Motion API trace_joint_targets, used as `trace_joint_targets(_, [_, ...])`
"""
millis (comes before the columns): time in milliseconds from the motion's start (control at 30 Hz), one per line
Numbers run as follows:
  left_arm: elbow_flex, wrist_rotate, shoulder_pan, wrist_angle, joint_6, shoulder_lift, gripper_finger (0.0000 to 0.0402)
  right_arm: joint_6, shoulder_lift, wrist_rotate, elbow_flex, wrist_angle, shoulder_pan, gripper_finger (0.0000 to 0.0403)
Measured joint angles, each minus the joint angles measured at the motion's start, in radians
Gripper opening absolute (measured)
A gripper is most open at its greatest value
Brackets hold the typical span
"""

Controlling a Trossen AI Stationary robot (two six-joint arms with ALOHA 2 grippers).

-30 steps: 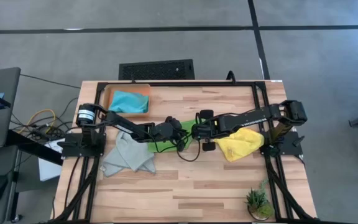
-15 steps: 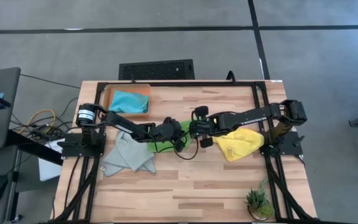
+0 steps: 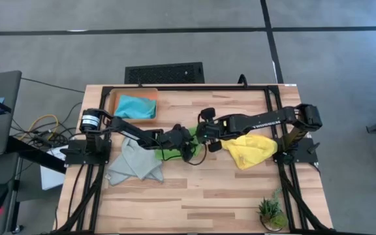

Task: Fold microfiber towels
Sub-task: Fold the green microfiber cloth

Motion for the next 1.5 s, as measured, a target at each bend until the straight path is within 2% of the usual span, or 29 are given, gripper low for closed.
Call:
trace_joint_targets(133, [0.0,-0.001,-0.01,-0.031,0.026,-0.023,0.0168,-0.032,0.0,-0.001,0.014,0.003,-0.013,0.0006])
trace_joint_targets(200, [0.0,-0.101,-0.025,-0.102,0.047,-0.048,0.0169,-0.059,0.0,-0.001,0.027,0.003,-0.02,0.0007])
trace_joint_targets(333, [0.0,-0.384,-0.067,-0.326,0.014,-0.132,0.0169,-0.113,0.0,-0.007,0.056,0.011,-0.022,0.0005])
trace_joint_targets(433, [0.001,-0.484,-0.102,-0.481,-0.057,-0.21,0.0169,-0.166,0.0,-0.021,0.062,0.055,-0.024,0.0003])
trace_joint_targets(567, [0.0,-0.494,-0.15,-0.611,-0.137,-0.311,0.0169,-0.217,0.0,-0.062,0.062,0.106,-0.035,0.0005])
trace_joint_targets(833, [0.0,-0.522,-0.259,-0.728,-0.207,-0.437,0.0169,-0.313,0.0,-0.065,0.062,0.158,-0.037,0.0004])
trace_joint_targets(967, [0.0,-0.565,-0.295,-0.764,-0.245,-0.467,0.0169,-0.359,0.0,-0.074,0.061,0.195,-0.033,0.0004])
trace_joint_targets(1200, [0.0,-0.591,-0.318,-0.791,-0.273,-0.486,0.0169,-0.431,0.002,-0.165,0.061,0.231,-0.026,0.0004])
trace_joint_targets(1500, [0.0,-0.595,-0.32,-0.818,-0.314,-0.489,0.0169,-0.504,0.102,-0.169,0.068,0.364,-0.026,0.0004])
